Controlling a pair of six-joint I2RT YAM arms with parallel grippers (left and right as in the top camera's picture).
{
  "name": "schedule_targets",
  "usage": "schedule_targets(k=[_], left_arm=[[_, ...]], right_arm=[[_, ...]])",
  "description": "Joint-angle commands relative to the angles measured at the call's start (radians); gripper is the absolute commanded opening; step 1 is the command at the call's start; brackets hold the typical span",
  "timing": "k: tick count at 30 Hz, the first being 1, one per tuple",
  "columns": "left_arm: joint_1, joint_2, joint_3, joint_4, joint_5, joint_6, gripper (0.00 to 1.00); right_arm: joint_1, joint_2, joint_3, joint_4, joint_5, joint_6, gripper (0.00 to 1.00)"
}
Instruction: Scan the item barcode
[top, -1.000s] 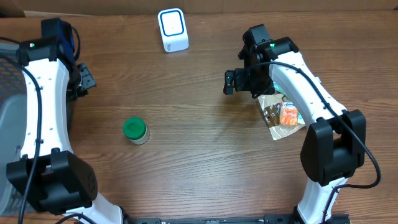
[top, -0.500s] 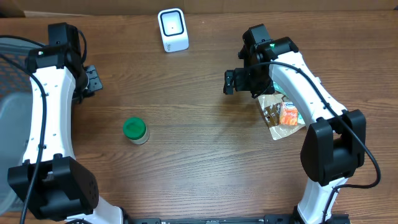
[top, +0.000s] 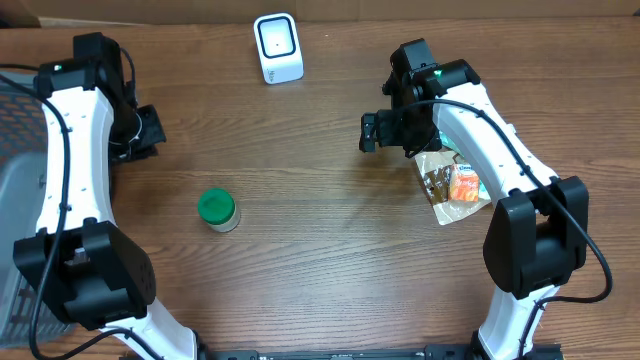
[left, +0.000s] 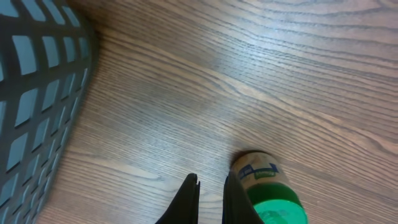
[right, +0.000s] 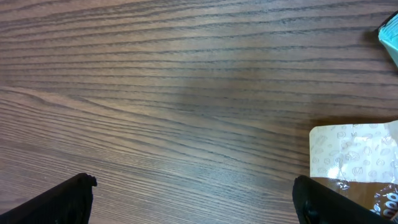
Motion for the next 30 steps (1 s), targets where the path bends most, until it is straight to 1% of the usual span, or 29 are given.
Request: schedule_targets(k=[1, 7, 13, 17, 24, 30], left_arm=[[0.004, -0.002, 0.04, -0.029, 0.024, 0.019, 0.04], [-0.009, -0.002, 0.024, -0.113, 0.022, 0.021, 0.05], [-0.039, -0.002, -0.043, -0.101, 0.021, 0.019, 0.05], [-0.051, -0.002, -0.135, -0.035, 0.02, 0.004, 0.05], [-0.053, -0.002, -0.312, 0.134, 0.024, -0.042, 0.04], [-0.083, -0.002, -0.407, 0.222, 0.075, -0.041, 0.05]], right_arm=[[0.0, 0.002, 0.02, 0.0, -0.005, -0.005, 1.0], [0.0, 0.002, 0.021, 0.005, -0.005, -0.005, 1.0], [0.0, 0.002, 0.021, 0.006, -0.009, -0.005, 1.0], [0.0, 0.002, 0.021, 0.006, -0.009, -0.005, 1.0], [0.0, 0.002, 0.021, 0.013, -0.008, -0.006, 1.0], [-0.002, 0.002, 0.021, 0.023, -0.005, -0.013, 1.0]])
